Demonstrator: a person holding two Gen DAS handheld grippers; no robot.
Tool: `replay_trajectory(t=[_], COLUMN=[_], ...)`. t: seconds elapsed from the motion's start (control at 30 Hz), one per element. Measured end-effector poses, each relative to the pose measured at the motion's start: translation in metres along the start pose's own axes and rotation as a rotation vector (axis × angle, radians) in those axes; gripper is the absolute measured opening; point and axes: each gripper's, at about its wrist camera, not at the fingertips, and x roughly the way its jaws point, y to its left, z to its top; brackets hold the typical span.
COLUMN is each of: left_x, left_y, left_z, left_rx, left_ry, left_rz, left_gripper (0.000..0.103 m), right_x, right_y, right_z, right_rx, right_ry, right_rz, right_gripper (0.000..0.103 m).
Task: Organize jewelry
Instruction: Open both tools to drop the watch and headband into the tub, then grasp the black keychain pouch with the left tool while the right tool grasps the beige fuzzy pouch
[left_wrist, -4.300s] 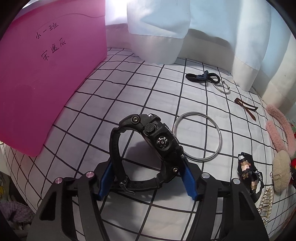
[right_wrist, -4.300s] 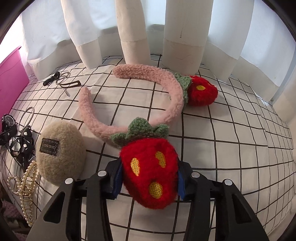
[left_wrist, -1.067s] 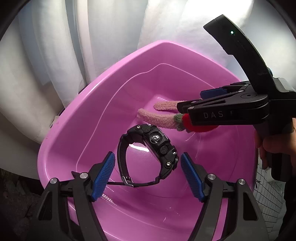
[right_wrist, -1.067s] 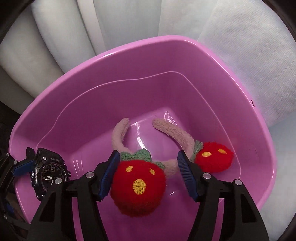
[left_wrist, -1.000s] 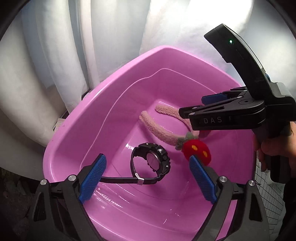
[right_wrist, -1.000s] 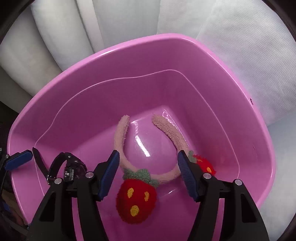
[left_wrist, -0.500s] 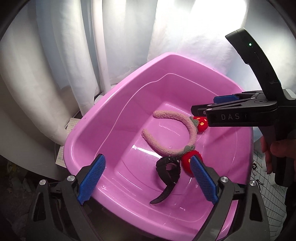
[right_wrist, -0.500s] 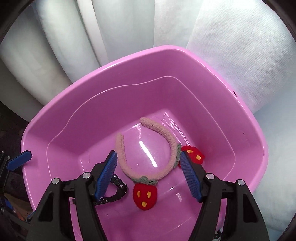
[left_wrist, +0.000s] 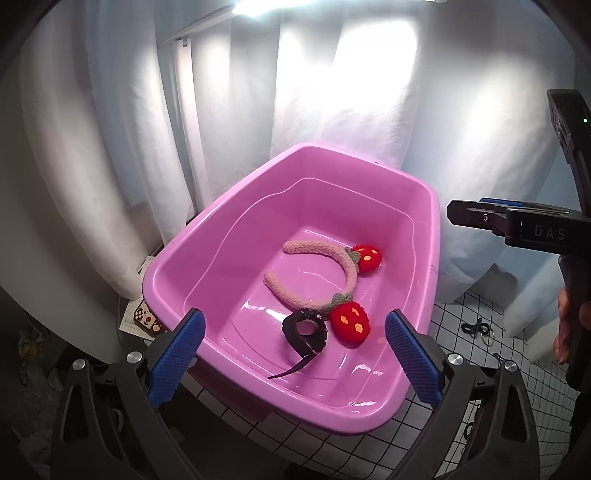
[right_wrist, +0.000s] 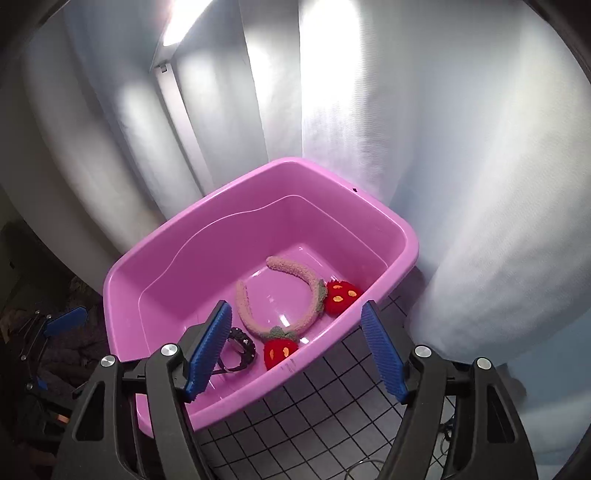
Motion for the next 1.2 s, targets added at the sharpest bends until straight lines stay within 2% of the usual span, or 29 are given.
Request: replay_trajectory(t=[0.13,0.33,0.43,0.57,0.73,0.93,1.07,1.2], left_x=[-0.014,-0.037,-0.042,-0.042,-0.04,-0.029,-0.018,-0.006], left_y=[-0.031,-0.081,-0.105,-0.137,-0.174,-0.201,-0.215,-0.229], left_z=[-0.011,-0.035,-0.052,-0.073,-0.102,-0.141,-0.158,-0.169], left_rx=[0.037,0.077,0.101,0.105,0.135,0.187,0.234,0.305], left_ry=[-0.013,-0.034,-0.029,0.008,0.05,0.122,0.155,0.166], left_rz=[-0.052,-0.136,-0.15,-0.181,-0.178,-0.15,-0.148,-0.186], left_gripper=[0.096,0.097,0.097,0.097,0.097,0.097,0.097,0.097], right_x=[-0.056,-0.138,-0.177,-0.204,-0.21,-0.189,-0.174,-0.165], right_y=[-0.04,-0.106,-0.136,-0.17,-0.186,-0.187,-0.181,-0.168], right_z=[-0.044,-0.145,-0.197,-0.268,-0.335,-0.39,-0.409,-0.419], right_rx=[0.082,0.228,0.316,0.439,0.536,0.579,0.622,0.647], right_ry=[-0.061,-0.15,-0.15,-0.124,-0.103,-0.061,-0.029,-0.037], right_rz=[-0.038,-0.166,-0.229,-0.277,-0.276,-0.256,-0.238,-0.256], right_gripper=[0.072,0.076,0.076,0.076,0.076,0.076,0.076,0.076])
